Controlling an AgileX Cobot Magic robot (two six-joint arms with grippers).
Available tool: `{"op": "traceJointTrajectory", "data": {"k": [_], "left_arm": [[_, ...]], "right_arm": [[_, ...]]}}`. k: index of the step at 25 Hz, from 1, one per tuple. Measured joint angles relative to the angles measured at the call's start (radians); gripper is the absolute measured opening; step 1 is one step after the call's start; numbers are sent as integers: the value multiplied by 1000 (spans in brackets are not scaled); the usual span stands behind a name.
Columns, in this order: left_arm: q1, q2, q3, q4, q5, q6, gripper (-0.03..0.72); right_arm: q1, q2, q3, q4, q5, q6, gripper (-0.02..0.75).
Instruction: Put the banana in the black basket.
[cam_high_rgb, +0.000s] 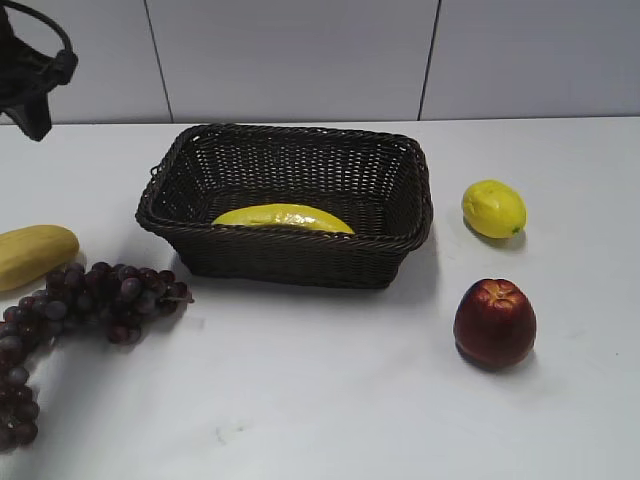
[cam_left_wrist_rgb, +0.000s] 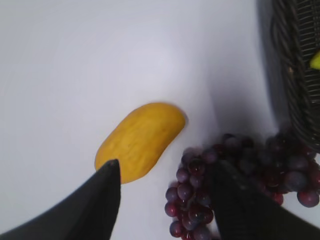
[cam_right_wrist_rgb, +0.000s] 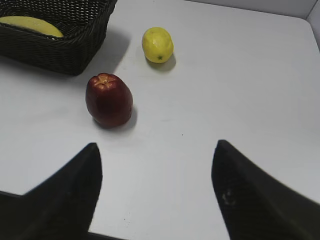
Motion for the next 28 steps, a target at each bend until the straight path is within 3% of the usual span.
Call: {"op": "traceJointTrajectory", "data": {"k": [4,8,18,28], "left_arm": [[47,-5,6,-24,8,-7,564],[82,-61,102,-59,8,-10,563],[143,-387,537,-96,-56,-10,562],[149,-688,906,-142,-147,-10,562]], "right_arm": [[0,0,0,0,0,0,519],[0,0,0,0,0,0,519],[0,0,0,0,0,0,519],[0,0,0,0,0,0,519]]}}
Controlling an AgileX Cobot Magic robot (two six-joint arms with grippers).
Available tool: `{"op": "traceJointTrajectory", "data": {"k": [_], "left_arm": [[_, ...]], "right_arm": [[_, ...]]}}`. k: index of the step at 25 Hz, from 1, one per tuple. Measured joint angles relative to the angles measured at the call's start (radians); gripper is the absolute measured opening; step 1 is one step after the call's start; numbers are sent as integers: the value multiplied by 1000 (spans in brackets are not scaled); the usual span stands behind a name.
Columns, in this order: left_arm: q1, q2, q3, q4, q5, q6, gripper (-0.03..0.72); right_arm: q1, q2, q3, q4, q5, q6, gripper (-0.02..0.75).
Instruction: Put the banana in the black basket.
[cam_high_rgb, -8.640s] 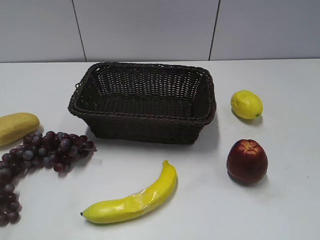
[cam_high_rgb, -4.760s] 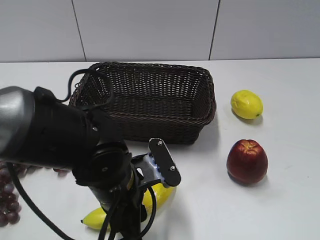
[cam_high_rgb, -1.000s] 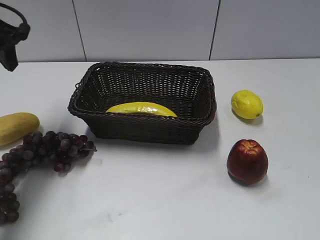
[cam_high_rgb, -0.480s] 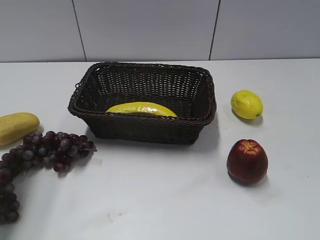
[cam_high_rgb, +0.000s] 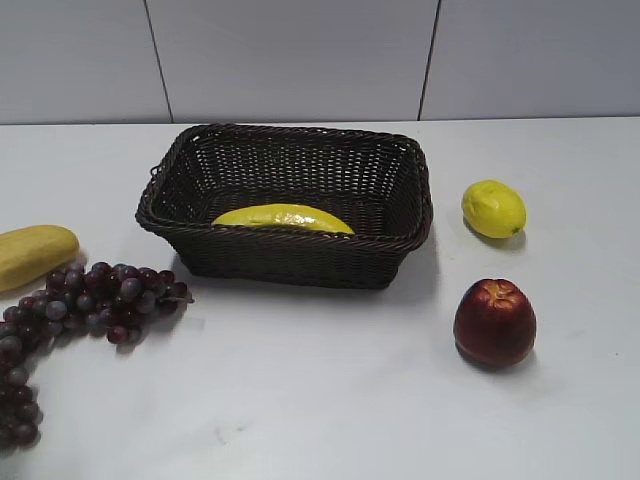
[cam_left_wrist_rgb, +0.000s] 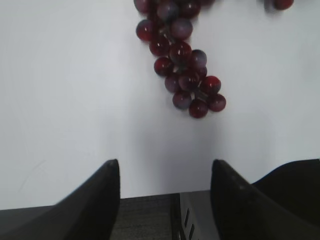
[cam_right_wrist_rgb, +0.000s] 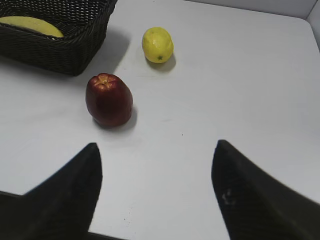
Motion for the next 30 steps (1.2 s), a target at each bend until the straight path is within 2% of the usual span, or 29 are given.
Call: {"op": "traceJointTrajectory", "data": {"k": [7,14,22,30], "left_arm": [[0,-217,169,-41,-24,-1,562],[0,-501,172,-46,-27,-1,562],[0,-867,172,6,-22,7,562],[0,-1047,179,22,-21,8,562]], "right_arm": [[0,0,0,0,0,0,519],[0,0,0,0,0,0,519],[0,0,0,0,0,0,519],[0,0,0,0,0,0,519]]}}
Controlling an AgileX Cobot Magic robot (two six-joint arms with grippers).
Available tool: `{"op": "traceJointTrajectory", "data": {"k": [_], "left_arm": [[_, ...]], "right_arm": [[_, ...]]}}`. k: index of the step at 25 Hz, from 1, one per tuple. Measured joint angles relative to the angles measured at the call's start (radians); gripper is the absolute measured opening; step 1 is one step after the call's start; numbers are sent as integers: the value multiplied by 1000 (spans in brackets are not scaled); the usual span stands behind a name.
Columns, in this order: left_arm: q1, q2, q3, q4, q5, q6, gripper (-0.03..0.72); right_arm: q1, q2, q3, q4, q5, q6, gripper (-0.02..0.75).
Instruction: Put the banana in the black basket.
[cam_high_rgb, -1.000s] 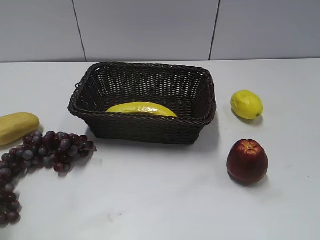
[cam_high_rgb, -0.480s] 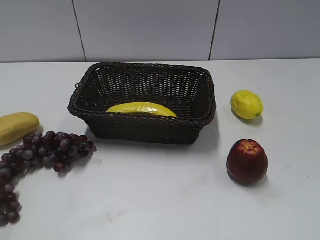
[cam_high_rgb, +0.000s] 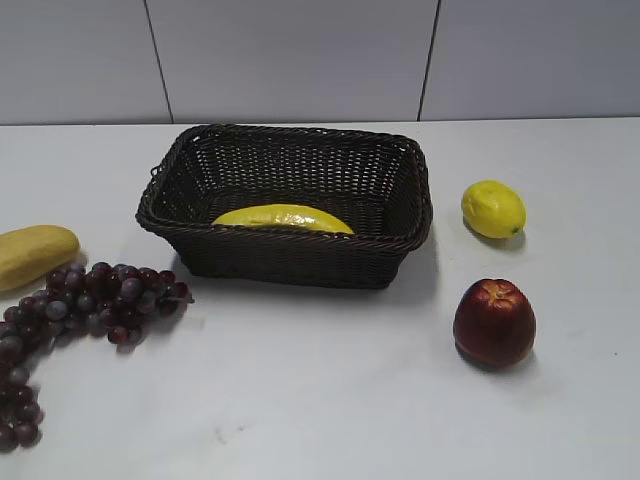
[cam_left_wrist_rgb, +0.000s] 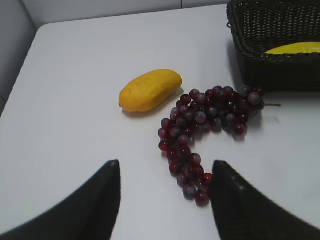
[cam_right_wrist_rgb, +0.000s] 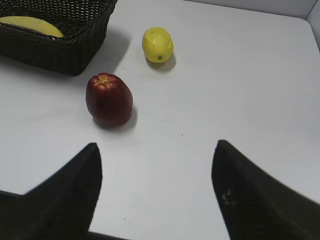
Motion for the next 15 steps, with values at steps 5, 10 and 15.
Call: {"op": "traceJointTrajectory", "data": {"k": [5,10,15], "left_arm": [[0,-34,0,0,1,1,562],[0,-41,0,1,1,1,562],[0,-41,0,1,1,1,562]], "right_arm": [[0,0,0,0,0,0,519],[0,0,0,0,0,0,519],[0,0,0,0,0,0,519]]}}
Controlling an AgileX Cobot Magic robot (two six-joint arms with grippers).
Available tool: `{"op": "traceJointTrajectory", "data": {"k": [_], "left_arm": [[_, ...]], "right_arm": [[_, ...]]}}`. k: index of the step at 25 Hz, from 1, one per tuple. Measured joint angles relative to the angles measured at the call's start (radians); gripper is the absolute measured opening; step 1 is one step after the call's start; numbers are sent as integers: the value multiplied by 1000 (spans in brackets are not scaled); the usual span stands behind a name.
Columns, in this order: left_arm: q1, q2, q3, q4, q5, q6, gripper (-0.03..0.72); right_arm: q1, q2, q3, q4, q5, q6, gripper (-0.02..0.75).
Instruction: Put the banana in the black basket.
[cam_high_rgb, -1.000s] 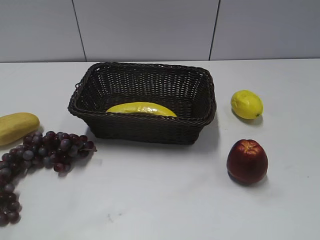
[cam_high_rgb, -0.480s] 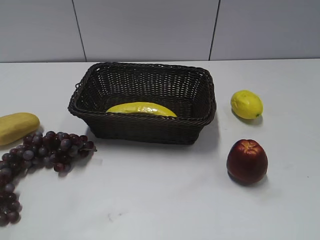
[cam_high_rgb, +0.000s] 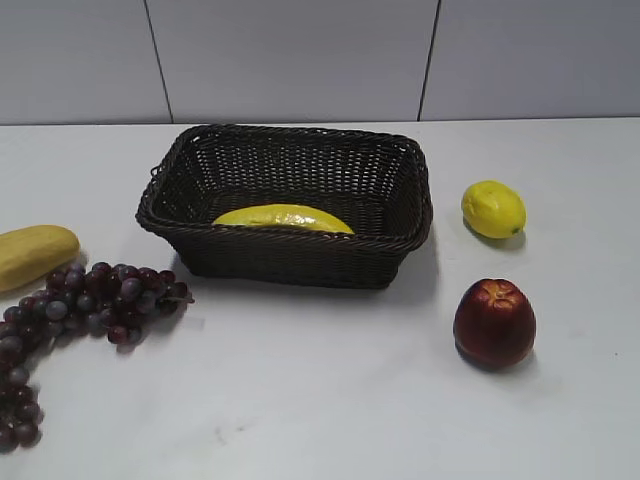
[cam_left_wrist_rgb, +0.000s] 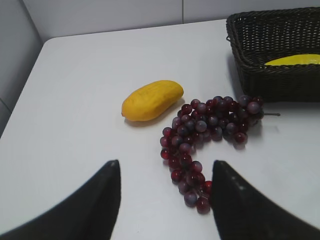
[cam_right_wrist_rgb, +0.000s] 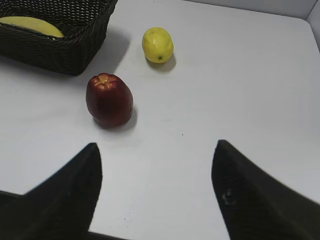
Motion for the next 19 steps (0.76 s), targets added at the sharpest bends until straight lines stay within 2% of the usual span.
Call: {"op": "traceJointTrajectory", "data": {"k": [19], "left_arm": [[0,0,0,0,1,0,562]], "right_arm": [[0,0,0,0,0,0,519]]}}
